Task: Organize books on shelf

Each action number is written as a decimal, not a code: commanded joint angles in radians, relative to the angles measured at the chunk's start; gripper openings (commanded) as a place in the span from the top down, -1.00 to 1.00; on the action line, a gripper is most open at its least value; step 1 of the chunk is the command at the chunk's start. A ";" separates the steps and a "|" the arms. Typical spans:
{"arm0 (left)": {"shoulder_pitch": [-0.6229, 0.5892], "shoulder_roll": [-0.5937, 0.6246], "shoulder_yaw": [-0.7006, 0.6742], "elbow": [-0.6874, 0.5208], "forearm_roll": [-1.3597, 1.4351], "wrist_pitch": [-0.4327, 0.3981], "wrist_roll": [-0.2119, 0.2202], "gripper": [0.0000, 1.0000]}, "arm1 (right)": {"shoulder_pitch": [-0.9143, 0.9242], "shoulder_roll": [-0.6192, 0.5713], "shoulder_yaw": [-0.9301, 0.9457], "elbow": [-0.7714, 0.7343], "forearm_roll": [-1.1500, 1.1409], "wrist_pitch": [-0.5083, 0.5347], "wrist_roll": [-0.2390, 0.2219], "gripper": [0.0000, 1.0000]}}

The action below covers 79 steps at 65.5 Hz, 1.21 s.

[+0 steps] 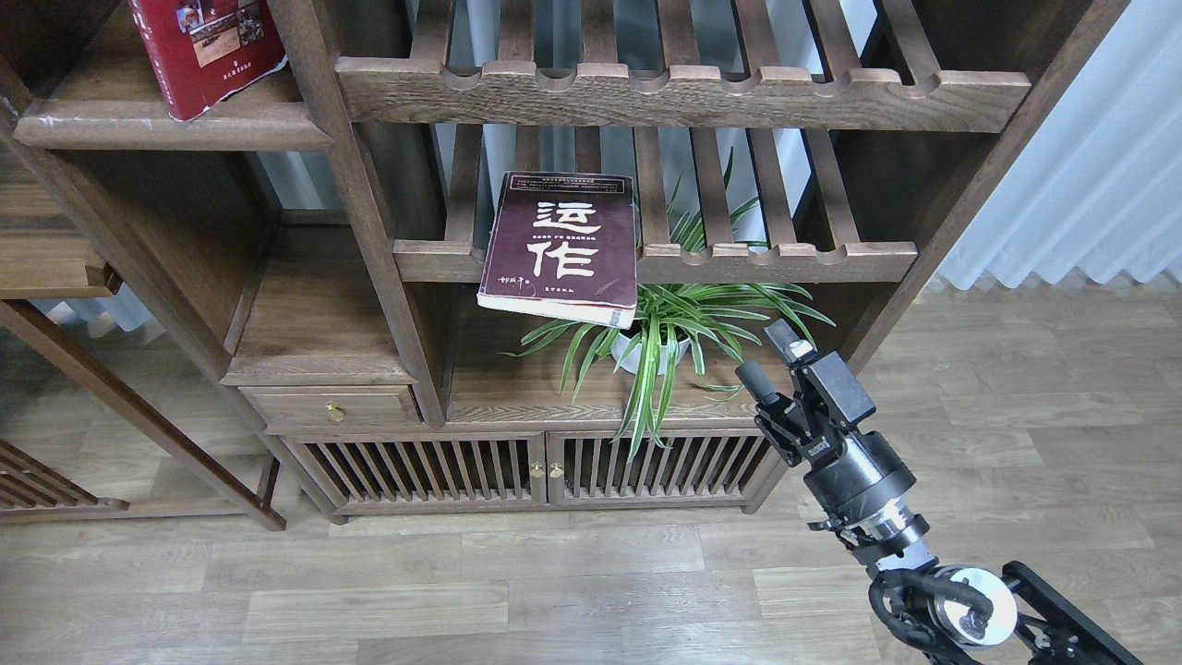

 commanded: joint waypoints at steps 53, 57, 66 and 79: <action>-0.229 -0.447 0.200 0.582 0.032 0.000 0.000 0.76 | 0.012 0.024 0.001 -0.003 0.036 0.000 0.003 -0.96; -0.227 -0.458 0.212 0.588 0.032 0.000 0.000 0.76 | 0.011 0.022 0.015 -0.003 0.036 0.000 0.002 -0.96; -0.227 -0.476 0.224 0.590 0.032 0.000 0.000 0.69 | 0.006 0.022 0.024 -0.003 0.038 0.000 0.002 -0.96; -0.221 -0.498 0.270 0.588 0.032 0.000 0.000 0.00 | 0.006 0.024 0.024 -0.003 0.038 0.000 0.002 -0.96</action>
